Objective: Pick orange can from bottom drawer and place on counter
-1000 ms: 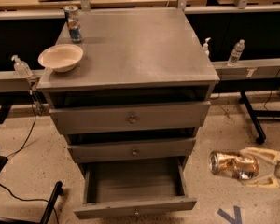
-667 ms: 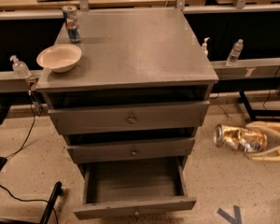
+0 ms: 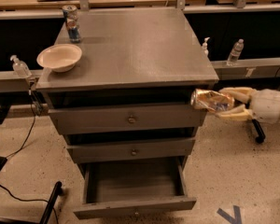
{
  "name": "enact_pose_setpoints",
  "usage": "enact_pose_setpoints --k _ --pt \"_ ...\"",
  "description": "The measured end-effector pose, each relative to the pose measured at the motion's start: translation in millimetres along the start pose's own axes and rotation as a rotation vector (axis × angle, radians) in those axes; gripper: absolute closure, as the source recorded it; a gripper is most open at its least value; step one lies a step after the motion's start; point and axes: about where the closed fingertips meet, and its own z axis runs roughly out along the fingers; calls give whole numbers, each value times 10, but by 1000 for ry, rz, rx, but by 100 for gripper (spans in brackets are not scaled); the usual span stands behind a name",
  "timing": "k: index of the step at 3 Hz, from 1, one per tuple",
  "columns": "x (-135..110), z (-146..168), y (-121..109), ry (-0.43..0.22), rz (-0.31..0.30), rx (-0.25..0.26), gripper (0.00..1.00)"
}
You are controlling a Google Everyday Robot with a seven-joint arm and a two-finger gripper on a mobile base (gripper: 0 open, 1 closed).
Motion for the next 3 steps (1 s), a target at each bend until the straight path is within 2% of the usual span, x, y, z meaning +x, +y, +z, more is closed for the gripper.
enact_pose_setpoints --k 1,2,3 --pt "-108 250 -8 -22 -15 -33 100" --pt "-108 251 -7 -22 -15 -33 100" --pt "-312 282 -123 -88 -37 -39 100"
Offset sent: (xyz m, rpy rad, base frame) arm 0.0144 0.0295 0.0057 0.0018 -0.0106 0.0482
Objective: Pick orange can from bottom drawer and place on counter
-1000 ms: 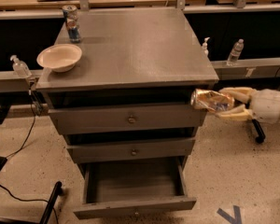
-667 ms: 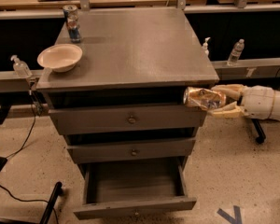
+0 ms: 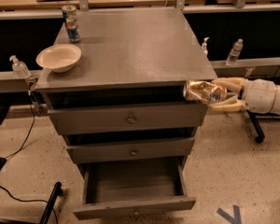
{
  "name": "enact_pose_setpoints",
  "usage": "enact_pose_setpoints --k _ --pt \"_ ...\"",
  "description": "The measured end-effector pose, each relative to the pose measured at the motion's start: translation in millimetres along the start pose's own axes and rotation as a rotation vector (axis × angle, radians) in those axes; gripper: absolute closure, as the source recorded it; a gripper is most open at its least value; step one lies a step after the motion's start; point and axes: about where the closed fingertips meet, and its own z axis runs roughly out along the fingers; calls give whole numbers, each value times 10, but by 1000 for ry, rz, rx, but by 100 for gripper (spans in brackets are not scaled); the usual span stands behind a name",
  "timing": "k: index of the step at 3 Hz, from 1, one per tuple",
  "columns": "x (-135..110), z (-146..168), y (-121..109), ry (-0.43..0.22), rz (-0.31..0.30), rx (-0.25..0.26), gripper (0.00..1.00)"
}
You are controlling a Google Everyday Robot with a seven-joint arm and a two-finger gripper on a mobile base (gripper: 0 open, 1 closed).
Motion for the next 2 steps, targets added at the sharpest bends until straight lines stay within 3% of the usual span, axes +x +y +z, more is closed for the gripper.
enact_pose_setpoints --k 1,2 --pt "-390 -8 -180 -62 -63 -25 100" --pt "-661 22 -325 -50 -100 -58 100"
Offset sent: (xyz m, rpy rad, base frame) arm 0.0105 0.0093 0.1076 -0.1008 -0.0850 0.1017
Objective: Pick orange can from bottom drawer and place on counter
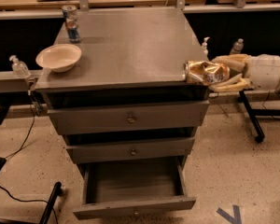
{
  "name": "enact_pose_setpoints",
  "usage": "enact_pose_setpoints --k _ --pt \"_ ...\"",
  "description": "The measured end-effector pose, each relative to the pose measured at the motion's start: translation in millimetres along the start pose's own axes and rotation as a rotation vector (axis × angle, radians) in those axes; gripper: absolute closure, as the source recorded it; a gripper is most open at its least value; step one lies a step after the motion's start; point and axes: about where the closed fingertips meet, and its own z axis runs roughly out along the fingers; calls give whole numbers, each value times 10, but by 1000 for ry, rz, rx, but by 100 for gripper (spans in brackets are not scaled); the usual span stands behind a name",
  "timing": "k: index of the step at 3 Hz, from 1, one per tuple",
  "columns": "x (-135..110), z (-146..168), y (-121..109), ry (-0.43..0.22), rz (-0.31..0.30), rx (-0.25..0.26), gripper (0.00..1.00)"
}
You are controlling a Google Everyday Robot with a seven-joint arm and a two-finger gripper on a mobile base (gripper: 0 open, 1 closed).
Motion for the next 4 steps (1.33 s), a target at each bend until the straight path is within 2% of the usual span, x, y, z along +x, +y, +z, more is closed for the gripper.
enact_pose_setpoints --k 1,2,4 --pt "-51 178 -129 66 10 -32 100" --pt "-13 543 -330 108 47 -30 100" --pt "122 988 -547 103 99 -3 100"
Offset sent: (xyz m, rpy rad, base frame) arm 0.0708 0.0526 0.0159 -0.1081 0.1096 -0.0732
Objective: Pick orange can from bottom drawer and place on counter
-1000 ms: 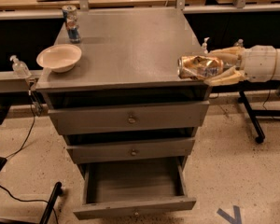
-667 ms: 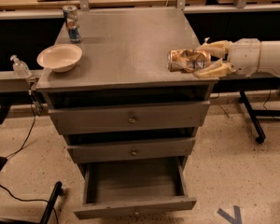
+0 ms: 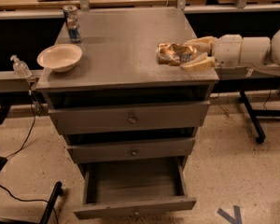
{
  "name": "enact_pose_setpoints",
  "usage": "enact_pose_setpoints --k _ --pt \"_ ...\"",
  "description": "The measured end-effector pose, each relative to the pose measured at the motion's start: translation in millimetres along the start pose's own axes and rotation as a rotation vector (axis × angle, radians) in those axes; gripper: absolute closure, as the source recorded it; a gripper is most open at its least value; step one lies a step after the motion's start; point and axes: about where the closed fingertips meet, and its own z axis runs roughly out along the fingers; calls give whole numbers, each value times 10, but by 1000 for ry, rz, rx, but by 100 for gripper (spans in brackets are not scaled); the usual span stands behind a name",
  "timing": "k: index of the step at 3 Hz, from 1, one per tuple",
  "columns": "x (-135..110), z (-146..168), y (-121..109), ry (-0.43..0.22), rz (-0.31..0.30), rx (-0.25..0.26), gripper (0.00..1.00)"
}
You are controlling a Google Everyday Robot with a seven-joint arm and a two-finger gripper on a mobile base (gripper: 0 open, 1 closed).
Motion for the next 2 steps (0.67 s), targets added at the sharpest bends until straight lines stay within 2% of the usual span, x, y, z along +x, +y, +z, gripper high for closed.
enact_pose_setpoints --k 1,2 --pt "93 282 -96 6 58 33 80" --pt "167 414 -121 10 101 59 56"
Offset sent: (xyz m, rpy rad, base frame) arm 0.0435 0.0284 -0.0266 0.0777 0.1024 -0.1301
